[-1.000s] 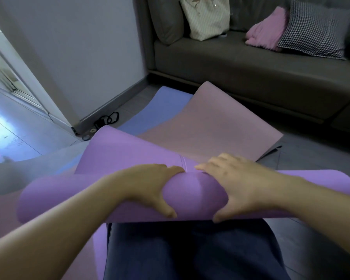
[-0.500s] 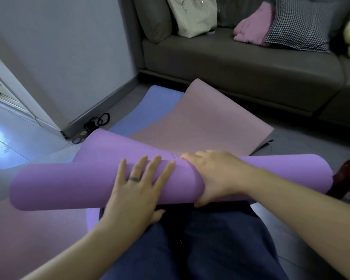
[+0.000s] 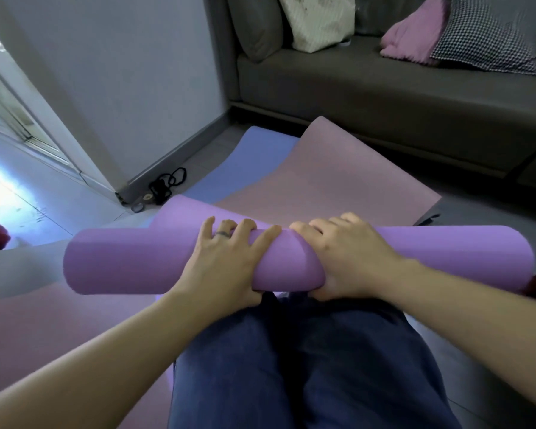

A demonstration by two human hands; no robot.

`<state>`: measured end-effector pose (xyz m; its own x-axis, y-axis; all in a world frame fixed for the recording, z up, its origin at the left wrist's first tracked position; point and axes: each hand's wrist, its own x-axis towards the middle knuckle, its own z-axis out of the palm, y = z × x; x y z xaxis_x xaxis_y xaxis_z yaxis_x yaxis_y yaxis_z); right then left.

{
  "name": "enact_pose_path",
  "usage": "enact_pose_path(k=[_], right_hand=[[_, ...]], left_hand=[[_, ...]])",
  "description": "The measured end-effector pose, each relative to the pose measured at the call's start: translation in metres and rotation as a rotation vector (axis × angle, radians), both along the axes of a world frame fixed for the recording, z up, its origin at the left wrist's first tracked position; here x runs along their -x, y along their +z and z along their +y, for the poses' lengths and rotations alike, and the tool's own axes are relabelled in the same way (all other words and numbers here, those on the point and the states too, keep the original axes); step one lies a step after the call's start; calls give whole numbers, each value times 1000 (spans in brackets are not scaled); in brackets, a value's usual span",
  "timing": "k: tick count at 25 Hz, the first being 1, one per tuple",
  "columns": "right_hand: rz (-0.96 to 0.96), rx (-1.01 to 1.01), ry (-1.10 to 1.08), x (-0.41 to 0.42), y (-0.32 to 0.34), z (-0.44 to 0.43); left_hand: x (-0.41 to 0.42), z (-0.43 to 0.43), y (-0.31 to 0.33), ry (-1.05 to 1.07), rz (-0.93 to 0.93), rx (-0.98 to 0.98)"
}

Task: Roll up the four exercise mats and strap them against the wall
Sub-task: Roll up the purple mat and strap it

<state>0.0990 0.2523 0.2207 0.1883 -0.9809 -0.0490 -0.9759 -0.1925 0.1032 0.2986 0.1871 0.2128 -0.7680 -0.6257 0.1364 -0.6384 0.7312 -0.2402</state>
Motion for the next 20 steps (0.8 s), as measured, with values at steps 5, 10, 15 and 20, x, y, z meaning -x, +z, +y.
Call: enact_pose_path(k=[5, 10, 15, 20], right_hand=[[-164, -375, 100, 8, 54, -4], [-396, -717, 49, 1, 46, -2], [-390, -726, -23, -3, 46, 5], [60, -14, 96, -4, 21, 53]], left_hand=[[-7, 21, 55, -11, -161, -197], [-11, 21, 60, 1, -222, -629], [-17, 5, 42, 51, -230, -946], [-7, -34, 38, 138, -247, -1295]])
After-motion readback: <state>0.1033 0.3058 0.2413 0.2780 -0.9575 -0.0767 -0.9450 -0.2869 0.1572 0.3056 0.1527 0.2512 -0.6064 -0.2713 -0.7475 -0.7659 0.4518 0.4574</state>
